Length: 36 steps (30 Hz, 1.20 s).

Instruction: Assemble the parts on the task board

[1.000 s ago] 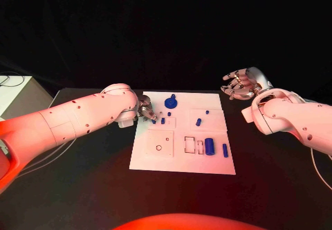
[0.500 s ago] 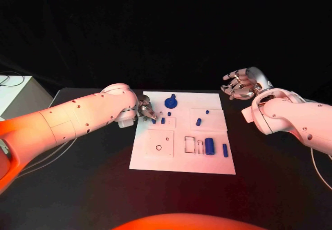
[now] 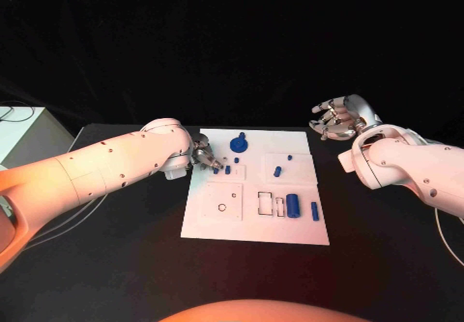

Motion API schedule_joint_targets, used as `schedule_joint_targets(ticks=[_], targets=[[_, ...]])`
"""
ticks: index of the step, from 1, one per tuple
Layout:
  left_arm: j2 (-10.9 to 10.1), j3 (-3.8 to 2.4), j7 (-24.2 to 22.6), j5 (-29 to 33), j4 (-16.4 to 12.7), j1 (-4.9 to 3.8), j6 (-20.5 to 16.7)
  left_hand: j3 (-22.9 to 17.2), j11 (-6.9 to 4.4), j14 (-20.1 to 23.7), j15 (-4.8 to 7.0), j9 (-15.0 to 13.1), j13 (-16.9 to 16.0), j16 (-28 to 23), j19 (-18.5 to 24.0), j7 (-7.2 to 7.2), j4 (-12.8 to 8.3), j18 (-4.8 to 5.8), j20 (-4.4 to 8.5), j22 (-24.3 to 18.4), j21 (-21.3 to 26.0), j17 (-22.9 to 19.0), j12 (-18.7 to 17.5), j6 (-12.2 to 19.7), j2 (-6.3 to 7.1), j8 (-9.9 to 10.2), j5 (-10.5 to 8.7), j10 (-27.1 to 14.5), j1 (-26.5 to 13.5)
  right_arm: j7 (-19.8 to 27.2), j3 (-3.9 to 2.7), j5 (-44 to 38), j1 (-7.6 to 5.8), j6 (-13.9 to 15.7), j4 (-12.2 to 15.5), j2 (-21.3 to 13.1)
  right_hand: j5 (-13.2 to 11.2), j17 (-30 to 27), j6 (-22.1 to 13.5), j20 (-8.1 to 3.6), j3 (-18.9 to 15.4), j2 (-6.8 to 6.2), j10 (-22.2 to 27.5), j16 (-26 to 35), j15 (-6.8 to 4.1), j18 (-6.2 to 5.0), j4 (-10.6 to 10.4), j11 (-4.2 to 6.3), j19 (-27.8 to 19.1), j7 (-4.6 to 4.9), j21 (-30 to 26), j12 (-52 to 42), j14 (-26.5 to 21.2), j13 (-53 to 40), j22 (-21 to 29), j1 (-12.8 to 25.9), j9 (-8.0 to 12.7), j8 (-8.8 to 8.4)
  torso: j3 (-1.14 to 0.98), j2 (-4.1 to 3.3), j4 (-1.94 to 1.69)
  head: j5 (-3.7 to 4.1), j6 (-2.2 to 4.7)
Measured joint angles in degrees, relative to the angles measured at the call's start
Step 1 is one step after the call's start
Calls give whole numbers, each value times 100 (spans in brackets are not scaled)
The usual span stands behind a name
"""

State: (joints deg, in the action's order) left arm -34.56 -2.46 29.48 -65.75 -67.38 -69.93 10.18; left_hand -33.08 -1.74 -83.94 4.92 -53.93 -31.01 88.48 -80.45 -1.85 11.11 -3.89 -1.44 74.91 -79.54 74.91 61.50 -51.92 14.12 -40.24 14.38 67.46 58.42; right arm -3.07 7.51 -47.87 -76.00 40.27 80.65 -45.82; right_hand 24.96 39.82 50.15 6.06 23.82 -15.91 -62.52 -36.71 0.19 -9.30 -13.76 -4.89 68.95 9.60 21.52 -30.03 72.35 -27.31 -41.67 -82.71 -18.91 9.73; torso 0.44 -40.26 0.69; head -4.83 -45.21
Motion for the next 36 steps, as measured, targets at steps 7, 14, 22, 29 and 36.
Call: schedule_joint_targets(ticks=[7, 14, 22, 29, 36], targets=[[-5, 3, 0, -27, 2, 1, -37, 281, 21, 0, 0, -14, 12, 0, 20, -19, 182, 0, -20, 0, 23, 0, 0, 19, 35, 0, 0, -21, 70, 0, 0, 1, 0, 0, 2, -5, 0, 0, 0, 0, -3, 0, 0, 22, 0, 0, 3, 0, 0, 0, -21, 22, 0, 17, 15, 0, 0, 0, 0, -2, 2, 1, 2], [-20, 1, 1, -44, -3, 2, -61, 355, 21, 0, 0, -17, 7, 0, 20, -20, 226, -1, -20, 0, 23, 0, 0, 20, 20, 23, 0, -21, 85, 0, 0, 2, 0, 0, 3, -10, 0, -1, -20, 0, -17, 0, 0, 67, 21, 0, 17, 0, 0, 17, -44, 44, -21, 51, 47, 0, 0, 0, 3, -4, 2, 3, -3], [-120, -30, 4, -35, -133, 30, -147, 541, 37, 0, -1, -17, 66, -45, 63, -40, 359, -1, -37, -17, 88, 0, -27, 41, 31, 56, 0, -111, 134, 0, 0, 3, 0, 0, 4, -13, 0, -1, -20, 0, -33, 0, 0, 109, 21, 0, 0, 0, 0, 17, -67, 61, -21, 70, 63, 0, 0, 0, 10, -10, 3, 3, 2], [-206, -77, -25, 94, -273, 65, -436, 1034, 207, -10, -157, 8, 369, -206, 329, -254, 559, -1, -144, -356, 382, 0, -199, 445, -17, 235, -1, -575, 287, 0, 0, 3, 2, 0, 2, -10, 0, -2, -28, 0, -33, 0, 0, 109, 21, 0, 0, 0, 0, 9, -67, 67, -21, 74, 65, 0, 0, 0, 8, -10, 5, 18, -1], [-315, -226, -161, 351, -383, 153, -849, 1241, 340, -3, -275, 197, 383, -271, 446, -391, 556, -92, -221, -473, 497, 0, -178, 765, -148, 473, -1, -708, 372, 0, 0, 4, 3, 0, 2, -17, 0, -2, -28, 0, -33, 0, 0, 133, 21, 0, 0, 0, 0, 9, -90, 67, -21, 87, 74, 0, 0, 0, 7, -8, 2, 40, -6]])
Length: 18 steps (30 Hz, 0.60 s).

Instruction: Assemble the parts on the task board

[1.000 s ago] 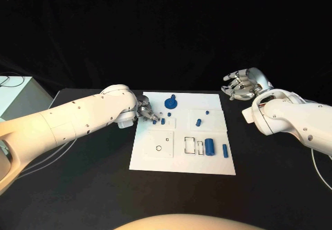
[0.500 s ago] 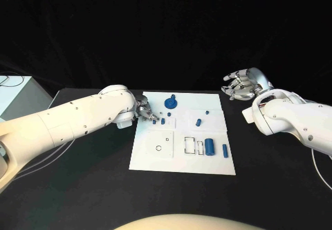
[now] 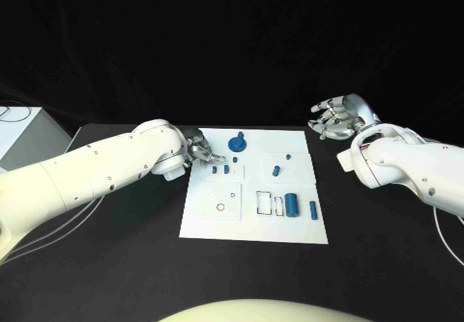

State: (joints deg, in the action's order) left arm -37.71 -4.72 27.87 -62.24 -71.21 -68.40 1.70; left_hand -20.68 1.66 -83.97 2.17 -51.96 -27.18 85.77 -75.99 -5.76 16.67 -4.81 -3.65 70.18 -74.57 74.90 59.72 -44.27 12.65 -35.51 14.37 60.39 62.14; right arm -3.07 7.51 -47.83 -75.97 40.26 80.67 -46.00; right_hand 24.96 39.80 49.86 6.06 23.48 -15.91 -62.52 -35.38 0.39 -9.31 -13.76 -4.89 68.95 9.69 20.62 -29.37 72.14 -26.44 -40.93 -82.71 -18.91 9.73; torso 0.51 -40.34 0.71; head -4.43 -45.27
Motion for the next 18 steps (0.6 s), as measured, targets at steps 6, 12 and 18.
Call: schedule_joint_targets(ticks=[6, 12, 18], targets=[[-84, -116, -392, 345, -66, 63, -433, 312, 185, 40, -188, 352, 51, -195, 353, -222, 7, -93, -161, -390, 352, -17, 53, 448, -93, 244, 0, -375, 101, 0, 0, 0, 1, 0, 2, -5, 0, 0, 0, 0, 0, 0, 0, 12, 0, 0, 0, 0, 0, 0, 1, 0, 0, 3, 0, 0, 0, 0, -1, 3, -7, 14, -1], [-110, -139, -1082, 488, -81, 113, -851, -411, 400, 1839, -406, 1078, 519, -1653, 1990, -416, -299, -512, -382, -2276, 2277, -2247, -577, 783, -131, 480, 50, -1490, 1838, 0, 0, 0, 1, 0, 1, -15, 23, -1, 0, 0, -11, 0, 0, 43, 0, 0, 11, 0, 0, 0, -21, 22, 0, 32, 28, 0, 0, 0, -4, 8, -10, 35, 28], [-39, -98, -2068, 225, -62, 198, -1218, -1098, 397, 2514, -412, 1982, 1146, -1994, 2230, -379, -699, -510, -406, -2229, 2304, -3059, -1274, 270, 146, 836, -4, -1516, 2253, 10, 0, 4, 2, -1, -5, -16, 22, -17, 92, 51, -5, 0, 21, 357, 62, 0, 27, -42, -76, 34, -212, 237, -105, 235, 158, 0, -10, 67, -4, 8, -12, 49, 75]])
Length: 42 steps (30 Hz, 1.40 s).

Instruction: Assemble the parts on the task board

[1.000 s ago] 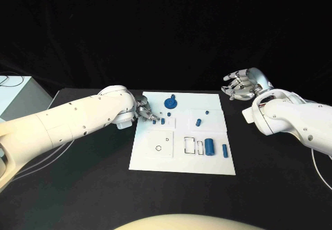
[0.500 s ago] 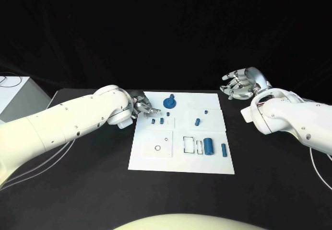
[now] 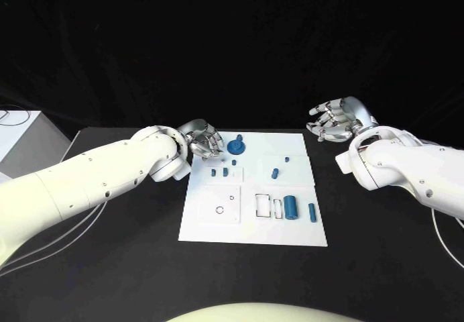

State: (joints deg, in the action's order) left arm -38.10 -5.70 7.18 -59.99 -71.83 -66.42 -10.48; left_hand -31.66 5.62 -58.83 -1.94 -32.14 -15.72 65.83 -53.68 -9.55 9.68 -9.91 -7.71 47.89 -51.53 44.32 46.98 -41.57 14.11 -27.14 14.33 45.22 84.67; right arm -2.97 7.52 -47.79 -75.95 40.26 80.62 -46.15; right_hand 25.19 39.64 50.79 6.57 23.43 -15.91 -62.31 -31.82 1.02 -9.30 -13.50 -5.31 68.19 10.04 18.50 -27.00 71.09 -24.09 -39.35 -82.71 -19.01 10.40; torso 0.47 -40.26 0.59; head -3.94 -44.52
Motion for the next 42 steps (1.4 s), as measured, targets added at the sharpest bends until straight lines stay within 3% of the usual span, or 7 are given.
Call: schedule_joint_targets(ticks=[8, 12, 20, 25, 30, 37, 42], targets=[[223, 108, -851, -873, 228, 55, -361, -76, 34, -69, -39, 513, 369, 226, 35, 85, -219, 1, -17, 159, -152, -54, -442, -329, 25, 306, -15, 90, -25, 66, 0, 51, 1, -11, -24, 12, 0, -173, 107, 95, 182, 0, 71, 789, 102, -1, 116, -72, -215, 55, -420, 772, -181, 750, 334, 2, 44, 26, 1, -5, 12, 12, 51], [345, 152, -983, -1335, 373, 70, -431, -75, 34, -532, -24, 697, 529, 602, -83, 165, -297, 1, -8, 329, -362, 278, -643, -473, 131, 455, -15, 193, -131, 104, 0, 88, 1, -25, -31, 17, 0, -219, 141, 103, 198, 7, 36, 929, 102, -1, 132, -108, -223, 85, -485, 916, -181, 929, 408, 53, 62, 25, 2, -12, 18, 21, 71], [529, 216, -989, -1993, 539, 76, -388, -53, 34, -953, -3, 817, 657, 968, -566, 246, -320, 3, 0, 798, -824, 653, -817, -607, 219, 539, -15, 193, -291, 144, 0, 130, 2, -47, -30, 24, 0, -240, 165, 103, 214, 7, 11, 986, 102, 0, 148, -132, -223, 99, -523, 983, -181, 1029, 451, 53, 74, -2, -3, -15, 18, 40, 74], [630, 244, -921, -2343, 628, 77, -308, 464, 13, -1038, -11, 913, 708, 1084, -674, 239, -246, 4, -9, 886, -894, 667, -860, -668, 257, 657, -150, 213, -576, 156, 0, 145, 3, -58, -29, 27, 0, -247, 168, 102, 214, 30, 10, 1018, 123, 0, 148, -132, -223, 97, -523, 983, -159, 1065, 467, 76, 80, -2, -7, -15, 18, 46, 60], [719, 254, -833, -2585, 710, 77, -237, 519, 32, -1058, -31, 928, 716, 1112, -725, 218, -225, 4, -18, 929, -933, 668, -887, -688, 257, 666, -151, 232, -576, 161, 0, 153, 3, -64, -26, 31, 0, -247, 168, 102, 214, 7, 10, 1040, 123, -1, 148, -133, -223, 97, -546, 1014, -159, 1084, 476, 99, 85, -2, -9, -15, 15, 48, 49], [790, 258, -700, -2805, 763, 77, -147, 484, 52, -1078, -52, 967, 764, 1149, -786, 186, -260, 11, -40, 961, -959, 653, -981, -802, 124, 700, -151, 253, -443, 165, 0, 158, 2, -69, -20, 35, 0, -252, 168, 102, 198, 8, 9, 1040, 123, 0, 164, -133, -222, 97, -546, 1014, -159, 1109, 490, 99, 85, -23, -9, -10, 15, 53, 34], [816, 258, -603, -2900, 797, 77, -68, 338, 82, -1086, -59, 995, 802, 1197, -845, 165, -274, 26, -42, 1017, -1027, 655, -1035, -863, 105, 728, -151, 288, -358, 166, 0, 159, 2, -70, -17, 35, 0, -252, 167, 103, 197, 7, 9, 1040, 123, 0, 165, -133, -222, 97, -546, 1014, -159, 1109, 490, 99, 85, -23, -7, -7, 15, 60, 27]])
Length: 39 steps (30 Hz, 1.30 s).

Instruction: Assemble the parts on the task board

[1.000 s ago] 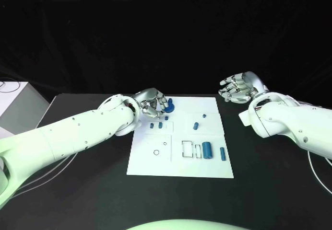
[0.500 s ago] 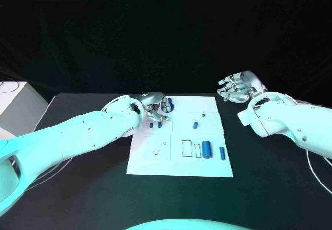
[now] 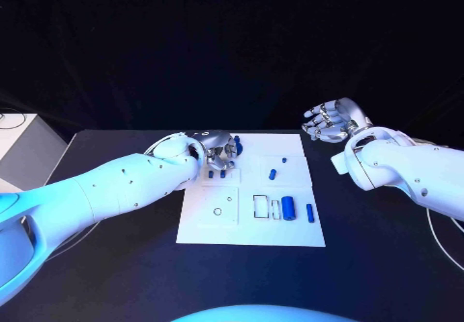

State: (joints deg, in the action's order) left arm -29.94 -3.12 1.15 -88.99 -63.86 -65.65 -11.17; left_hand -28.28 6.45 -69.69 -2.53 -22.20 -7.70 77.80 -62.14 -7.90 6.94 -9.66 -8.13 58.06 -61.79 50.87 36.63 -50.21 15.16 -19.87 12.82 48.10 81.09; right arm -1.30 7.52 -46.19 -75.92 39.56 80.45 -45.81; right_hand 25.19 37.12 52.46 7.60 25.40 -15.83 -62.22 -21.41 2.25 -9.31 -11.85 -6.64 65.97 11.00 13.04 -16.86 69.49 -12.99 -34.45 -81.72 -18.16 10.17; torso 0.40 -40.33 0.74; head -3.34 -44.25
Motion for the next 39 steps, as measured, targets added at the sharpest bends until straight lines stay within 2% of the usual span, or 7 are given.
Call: schedule_joint_targets(ticks=[1, 7, 10, 27, 39], targets=[[7, 0, 19, -13, 7, 0, 14, -38, -5, -28, 0, 7, 8, 26, -13, -3, -7, 49, 13, 22, -23, 13, -22, -39, -19, 5, 0, 41, 21, 0, 0, 0, 0, 0, 0, 0, 0, 0, 0, 0, 0, 0, 0, 0, 0, 0, 0, 0, 0, 0, 0, 0, 0, 0, 0, 0, 0, 0, 1, 0, 0, 1, -1], [68, 0, 110, -70, 62, -1, 104, -169, -10, -34, 6, 22, 34, 48, -54, -17, -14, 47, 14, 74, -49, 19, -55, -103, -43, 5, 0, 128, 44, 1, 0, 2, 0, -1, 3, 4, 0, 0, 0, 0, 0, 0, -1, 0, 0, 0, 0, -1, 0, -1, 0, 0, 0, 0, 0, 0, 0, 0, 2, 2, -4, 4, -8], [97, 0, 148, -87, 95, -2, 160, -225, -50, -55, 27, 33, 46, 72, -54, 11, -23, 47, 14, 85, -83, 19, -90, -132, -23, 5, 0, 169, 64, 2, 0, 2, 0, -2, 5, 8, 0, 0, 0, 0, 0, 0, -2, 0, 0, 0, 0, -2, 0, -1, 0, 0, 0, 0, 0, 0, 0, 0, 4, 2, -4, 4, -15], [249, -1, 280, -113, 305, -5, 338, -348, -30, -55, 27, 98, 97, 71, -53, 12, -26, 45, 14, 97, -83, -60, -222, -131, -23, 159, 1, 230, 63, 5, 0, 5, -1, -4, 13, 11, 0, -9, -2, 0, 0, 0, -9, 44, 0, 0, -1, -9, 0, -3, -27, 36, 0, 28, 14, -1, 7, 0, 7, 2, -4, 20, -23], [308, -8, 289, -110, 371, -17, 369, -470, -37, -55, 27, 109, 127, 143, -73, -9, -94, 44, 34, 182, -176, -13, -303, -152, -53, 182, 1, 340, 93, 8, 0, 6, -1, -7, 22, 11, 0, -9, -10, 0, -1, 0, -10, 44, 0, 0, -1, -9, 0, -12, -27, 36, 0, 28, 14, -1, 7, 0, 4, 3, -3, 35, -32]])
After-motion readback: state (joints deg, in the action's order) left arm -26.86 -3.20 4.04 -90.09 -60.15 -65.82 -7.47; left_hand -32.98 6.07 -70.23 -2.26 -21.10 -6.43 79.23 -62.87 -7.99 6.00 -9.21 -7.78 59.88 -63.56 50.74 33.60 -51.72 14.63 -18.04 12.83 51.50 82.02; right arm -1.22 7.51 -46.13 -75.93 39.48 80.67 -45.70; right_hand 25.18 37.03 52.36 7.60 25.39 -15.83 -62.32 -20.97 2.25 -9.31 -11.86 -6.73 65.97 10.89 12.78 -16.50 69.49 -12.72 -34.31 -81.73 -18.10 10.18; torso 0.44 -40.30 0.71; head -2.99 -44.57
